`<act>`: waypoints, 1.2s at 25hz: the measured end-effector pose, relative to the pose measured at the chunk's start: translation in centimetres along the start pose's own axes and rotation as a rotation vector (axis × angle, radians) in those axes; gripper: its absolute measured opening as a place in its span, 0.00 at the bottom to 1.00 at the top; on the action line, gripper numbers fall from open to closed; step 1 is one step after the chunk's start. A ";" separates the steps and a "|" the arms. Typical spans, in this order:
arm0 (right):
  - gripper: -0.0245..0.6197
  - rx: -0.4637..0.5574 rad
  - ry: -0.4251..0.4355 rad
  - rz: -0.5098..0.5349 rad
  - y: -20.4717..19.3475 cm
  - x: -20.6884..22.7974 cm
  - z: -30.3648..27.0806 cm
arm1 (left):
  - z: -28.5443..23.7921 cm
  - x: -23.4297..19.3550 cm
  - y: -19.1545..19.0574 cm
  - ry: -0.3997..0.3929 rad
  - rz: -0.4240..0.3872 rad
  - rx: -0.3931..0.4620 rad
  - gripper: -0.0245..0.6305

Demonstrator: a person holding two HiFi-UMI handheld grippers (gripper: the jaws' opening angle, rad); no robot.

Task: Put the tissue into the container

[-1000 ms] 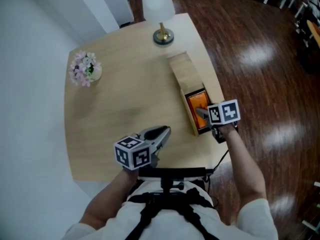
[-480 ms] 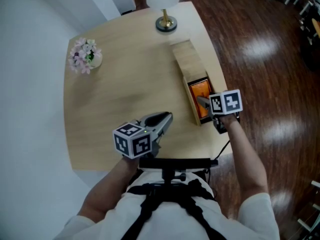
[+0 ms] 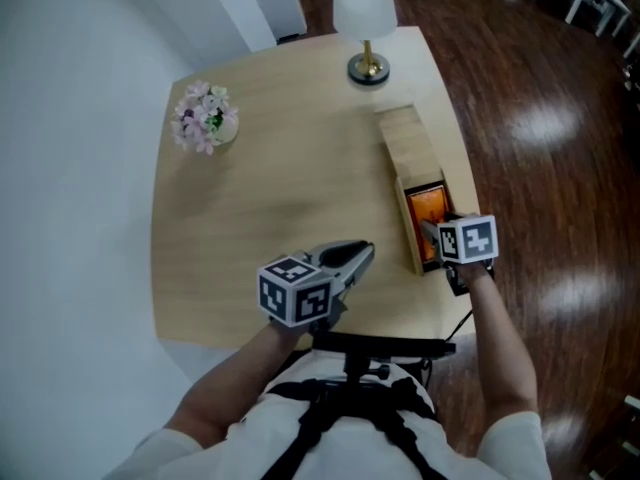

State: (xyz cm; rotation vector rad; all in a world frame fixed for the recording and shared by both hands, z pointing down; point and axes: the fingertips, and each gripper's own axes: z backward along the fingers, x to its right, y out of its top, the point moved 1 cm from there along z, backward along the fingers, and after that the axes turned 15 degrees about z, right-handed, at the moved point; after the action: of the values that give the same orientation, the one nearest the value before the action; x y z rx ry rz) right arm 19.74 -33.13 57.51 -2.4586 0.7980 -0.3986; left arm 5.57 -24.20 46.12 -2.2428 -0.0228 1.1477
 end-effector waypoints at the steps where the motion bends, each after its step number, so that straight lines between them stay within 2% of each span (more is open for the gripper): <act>1: 0.44 0.005 0.005 -0.017 0.1 0.0 -0.1 | 0.1 0.0 0.1 0.002 -0.001 0.001 0.10; 15: 0.43 0.061 0.098 -0.094 0.9 0.0 0.5 | -0.2 0.1 0.1 0.008 0.000 0.005 0.10; 25: 0.43 0.219 -0.017 -0.135 2.1 1.1 3.3 | -0.2 0.4 1.5 0.017 -0.020 0.058 0.10; 30: 0.41 0.254 -0.072 -0.141 2.6 1.1 4.9 | 0.2 1.0 2.2 0.003 -0.041 0.081 0.10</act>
State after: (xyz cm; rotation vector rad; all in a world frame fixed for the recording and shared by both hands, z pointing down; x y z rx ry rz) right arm 21.42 -33.68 52.20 -2.2822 0.5116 -0.4314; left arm 5.51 -25.58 44.17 -2.1631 -0.0208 1.1045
